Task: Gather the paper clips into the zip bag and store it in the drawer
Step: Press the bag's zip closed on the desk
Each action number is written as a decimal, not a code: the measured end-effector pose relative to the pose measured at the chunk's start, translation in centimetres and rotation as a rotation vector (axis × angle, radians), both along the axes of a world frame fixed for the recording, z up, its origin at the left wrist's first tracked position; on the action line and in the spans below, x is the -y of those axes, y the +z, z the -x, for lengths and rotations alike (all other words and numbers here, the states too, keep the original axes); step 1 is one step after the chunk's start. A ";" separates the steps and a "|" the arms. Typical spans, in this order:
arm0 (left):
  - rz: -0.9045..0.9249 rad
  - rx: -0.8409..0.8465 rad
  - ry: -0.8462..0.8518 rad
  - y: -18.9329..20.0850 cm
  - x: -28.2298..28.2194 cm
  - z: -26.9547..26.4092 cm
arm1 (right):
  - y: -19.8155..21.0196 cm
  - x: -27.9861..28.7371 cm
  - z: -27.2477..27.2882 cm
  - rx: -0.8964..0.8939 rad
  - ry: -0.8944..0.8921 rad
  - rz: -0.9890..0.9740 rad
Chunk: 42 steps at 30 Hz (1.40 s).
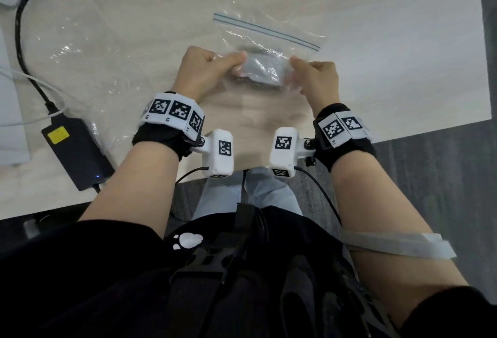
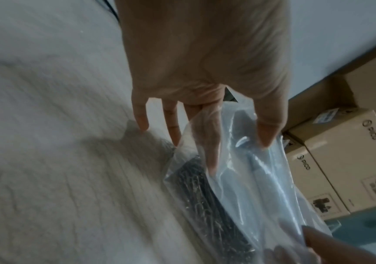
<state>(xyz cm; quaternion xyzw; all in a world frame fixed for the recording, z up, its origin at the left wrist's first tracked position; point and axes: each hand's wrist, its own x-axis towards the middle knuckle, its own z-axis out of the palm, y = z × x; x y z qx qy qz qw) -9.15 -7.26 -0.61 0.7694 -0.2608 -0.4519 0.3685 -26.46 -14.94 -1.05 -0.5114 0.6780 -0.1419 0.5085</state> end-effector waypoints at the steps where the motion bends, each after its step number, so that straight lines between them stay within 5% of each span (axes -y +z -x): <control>1: -0.005 0.017 0.016 0.0 0.2 0.0 | -0.2 0.2 -0.2 -0.011 -0.007 0.000; 9: 0.092 0.376 0.120 -1.1 2.6 1.1 | -0.8 2.3 -1.4 -0.091 -0.008 0.044; 13: 0.385 0.680 -0.129 -1.2 3.2 0.7 | -0.9 2.6 -1.8 -0.105 -0.011 0.035; 18: 0.349 0.947 -0.342 -1.2 3.4 0.3 | -1.3 2.9 -1.1 -0.045 -0.085 0.062; 26: -0.024 0.841 -0.658 0.2 2.9 0.5 | -1.5 2.9 -0.2 0.072 0.167 0.430; 31: -0.036 0.599 -0.594 -1.2 2.6 0.5 | -0.6 3.4 0.7 0.262 0.277 0.170; 36: -0.029 0.540 -0.458 -1.3 2.9 0.8 | -1.5 3.1 1.8 0.233 0.477 0.054; 39: -0.066 0.590 -0.509 -1.4 3.0 0.8 | -1.9 3.5 1.8 0.054 0.689 0.106; 42: -0.128 0.633 -0.557 -1.4 3.4 0.3 | -2.0 4.3 1.4 -0.088 0.694 0.224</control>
